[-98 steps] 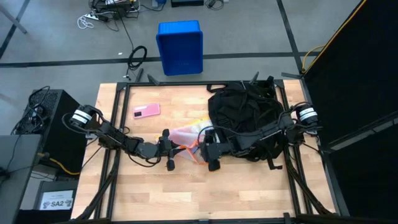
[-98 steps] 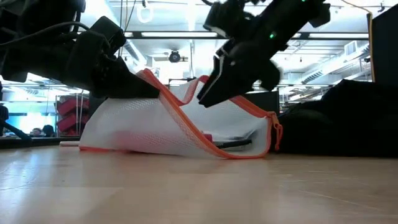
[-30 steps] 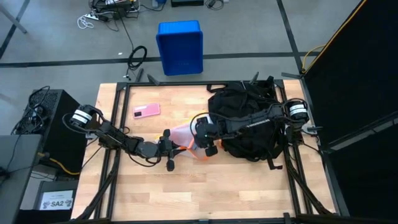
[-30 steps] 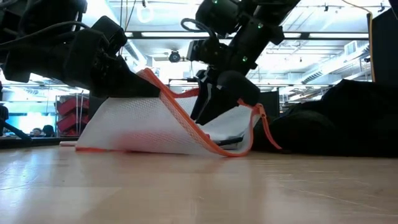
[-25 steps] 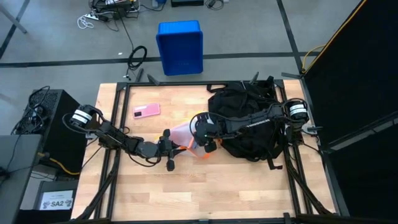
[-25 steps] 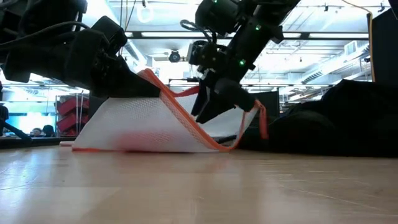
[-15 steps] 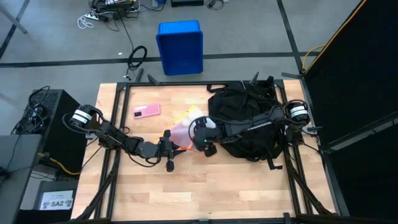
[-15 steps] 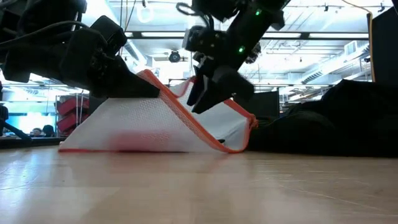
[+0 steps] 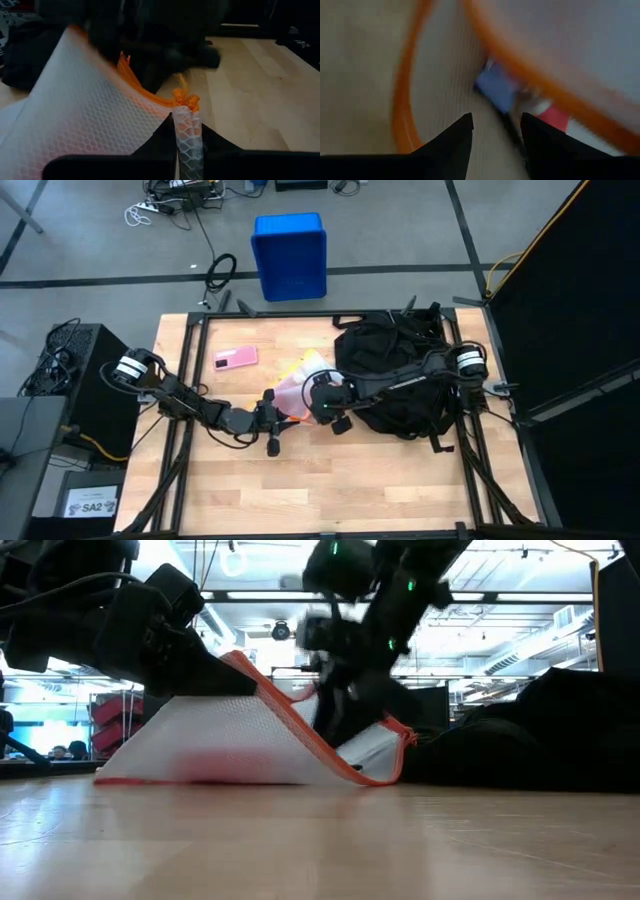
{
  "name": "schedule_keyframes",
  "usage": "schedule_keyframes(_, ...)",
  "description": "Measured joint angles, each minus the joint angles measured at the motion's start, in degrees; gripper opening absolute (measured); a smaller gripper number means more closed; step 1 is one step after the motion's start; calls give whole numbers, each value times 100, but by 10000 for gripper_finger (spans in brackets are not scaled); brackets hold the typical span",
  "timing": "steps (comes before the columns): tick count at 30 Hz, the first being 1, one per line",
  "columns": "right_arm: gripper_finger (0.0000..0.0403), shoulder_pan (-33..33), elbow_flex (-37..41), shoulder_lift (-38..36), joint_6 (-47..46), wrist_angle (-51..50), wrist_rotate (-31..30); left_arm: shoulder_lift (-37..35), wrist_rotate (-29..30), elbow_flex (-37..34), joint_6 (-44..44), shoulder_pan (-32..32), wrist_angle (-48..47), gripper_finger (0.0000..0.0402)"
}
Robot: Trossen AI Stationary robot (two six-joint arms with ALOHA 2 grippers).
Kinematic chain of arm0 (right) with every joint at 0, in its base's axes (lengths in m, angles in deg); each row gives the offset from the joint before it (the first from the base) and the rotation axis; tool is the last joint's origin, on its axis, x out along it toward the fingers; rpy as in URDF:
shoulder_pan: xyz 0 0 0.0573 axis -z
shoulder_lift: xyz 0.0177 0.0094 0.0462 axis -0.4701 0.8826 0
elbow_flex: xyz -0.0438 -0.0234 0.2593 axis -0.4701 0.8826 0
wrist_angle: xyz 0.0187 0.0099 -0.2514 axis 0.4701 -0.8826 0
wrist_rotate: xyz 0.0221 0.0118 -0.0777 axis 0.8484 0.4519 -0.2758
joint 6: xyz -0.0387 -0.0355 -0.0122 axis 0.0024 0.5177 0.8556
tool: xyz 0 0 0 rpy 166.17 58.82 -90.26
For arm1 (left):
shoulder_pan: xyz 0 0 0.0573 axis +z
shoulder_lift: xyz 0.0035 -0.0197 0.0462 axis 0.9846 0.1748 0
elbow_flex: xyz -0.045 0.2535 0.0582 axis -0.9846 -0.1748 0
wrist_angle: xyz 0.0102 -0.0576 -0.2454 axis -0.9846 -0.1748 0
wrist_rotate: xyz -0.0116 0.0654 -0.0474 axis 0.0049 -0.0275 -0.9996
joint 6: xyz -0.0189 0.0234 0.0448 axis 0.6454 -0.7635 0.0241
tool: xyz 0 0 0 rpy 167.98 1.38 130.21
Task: Unpack backpack
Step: Remove the pen from the zip bag
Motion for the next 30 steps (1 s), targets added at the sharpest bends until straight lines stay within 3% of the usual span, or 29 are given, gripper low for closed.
schedule_keyframes(9,151,560,-98,299,-19,48,204,0,-97,13,12,2,-10,0)
schedule_keyframes(18,91,966,-148,620,-241,-123,1054,2,-136,21,-1,1,-24,0)
schedule_keyframes(23,15,911,-151,638,-228,-313,961,0,-196,39,8,0,-17,0)
schedule_keyframes(30,1,407,-76,160,-591,-1013,-54,0,-196,39,14,0,-12,0)
